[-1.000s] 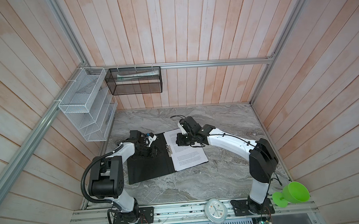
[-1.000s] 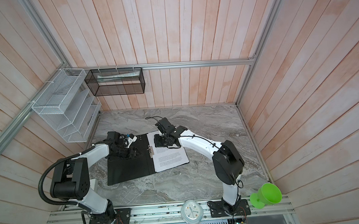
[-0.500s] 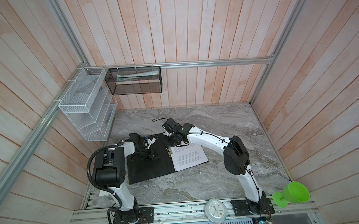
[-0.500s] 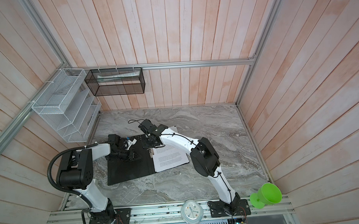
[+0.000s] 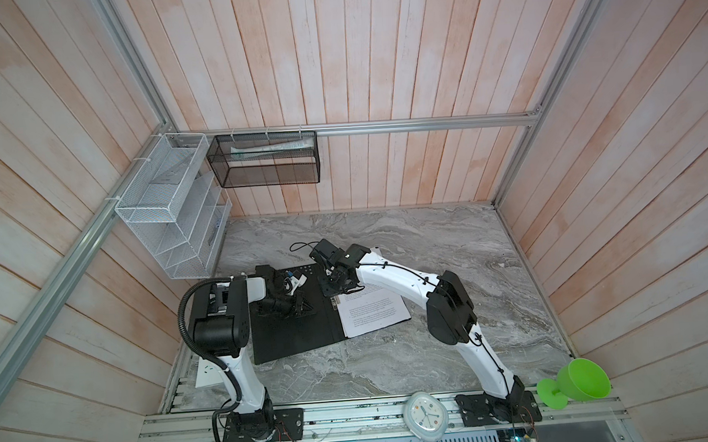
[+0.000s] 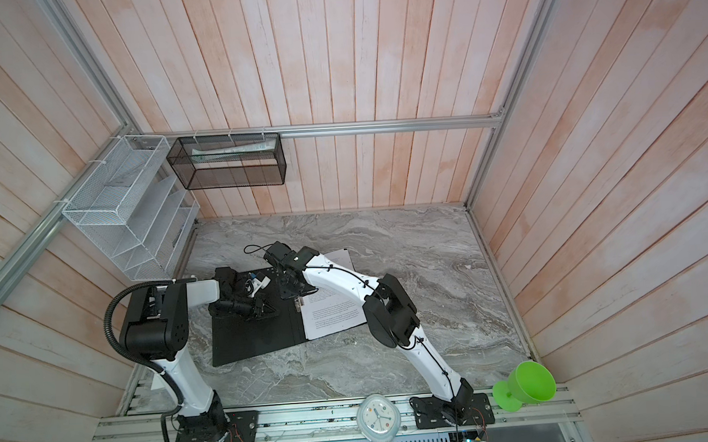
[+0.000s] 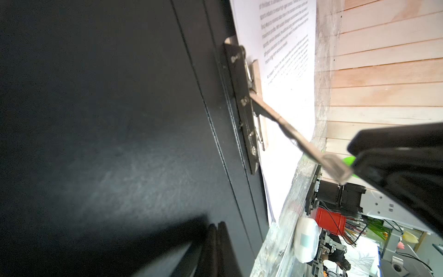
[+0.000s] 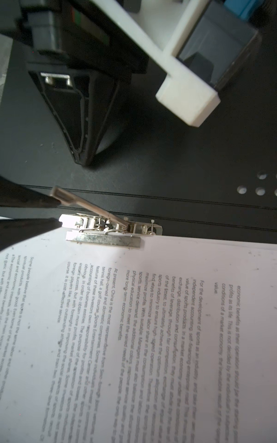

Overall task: Put the files into the folder
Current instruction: 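Swing right gripper across the papers to the raised clip lever beside the left gripper, then push the metal clip lever down flat with the right gripper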

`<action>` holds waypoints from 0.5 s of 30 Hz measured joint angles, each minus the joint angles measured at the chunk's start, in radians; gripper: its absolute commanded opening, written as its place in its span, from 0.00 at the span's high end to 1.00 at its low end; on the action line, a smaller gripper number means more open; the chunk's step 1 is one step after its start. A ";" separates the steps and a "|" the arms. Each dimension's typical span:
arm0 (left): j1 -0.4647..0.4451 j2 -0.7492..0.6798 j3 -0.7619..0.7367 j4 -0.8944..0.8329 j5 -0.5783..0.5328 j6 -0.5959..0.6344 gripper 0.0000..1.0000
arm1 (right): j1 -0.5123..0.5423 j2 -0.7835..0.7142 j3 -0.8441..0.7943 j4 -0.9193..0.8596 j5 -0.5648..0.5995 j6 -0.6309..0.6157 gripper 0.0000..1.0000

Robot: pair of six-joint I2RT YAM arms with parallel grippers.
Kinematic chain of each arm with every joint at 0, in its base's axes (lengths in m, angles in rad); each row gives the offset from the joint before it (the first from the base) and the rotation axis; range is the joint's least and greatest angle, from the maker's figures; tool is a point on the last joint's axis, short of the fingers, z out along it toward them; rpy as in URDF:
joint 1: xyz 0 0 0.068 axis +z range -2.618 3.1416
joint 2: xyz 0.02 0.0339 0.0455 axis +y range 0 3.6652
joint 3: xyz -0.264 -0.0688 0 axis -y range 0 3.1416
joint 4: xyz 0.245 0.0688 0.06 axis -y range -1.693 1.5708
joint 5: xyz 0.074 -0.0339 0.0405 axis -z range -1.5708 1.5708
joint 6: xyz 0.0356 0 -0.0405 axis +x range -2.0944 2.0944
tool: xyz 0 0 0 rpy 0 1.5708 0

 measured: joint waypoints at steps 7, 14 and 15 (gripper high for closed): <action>0.000 0.000 0.007 -0.013 -0.001 0.000 1.00 | 0.000 0.026 0.045 -0.042 0.021 -0.011 0.88; 0.002 -0.005 0.031 -0.037 -0.006 0.000 1.00 | 0.001 0.031 0.109 -0.059 0.047 -0.028 0.85; 0.002 -0.007 0.031 -0.039 -0.010 0.000 1.00 | 0.001 0.031 0.119 -0.059 0.047 -0.030 0.85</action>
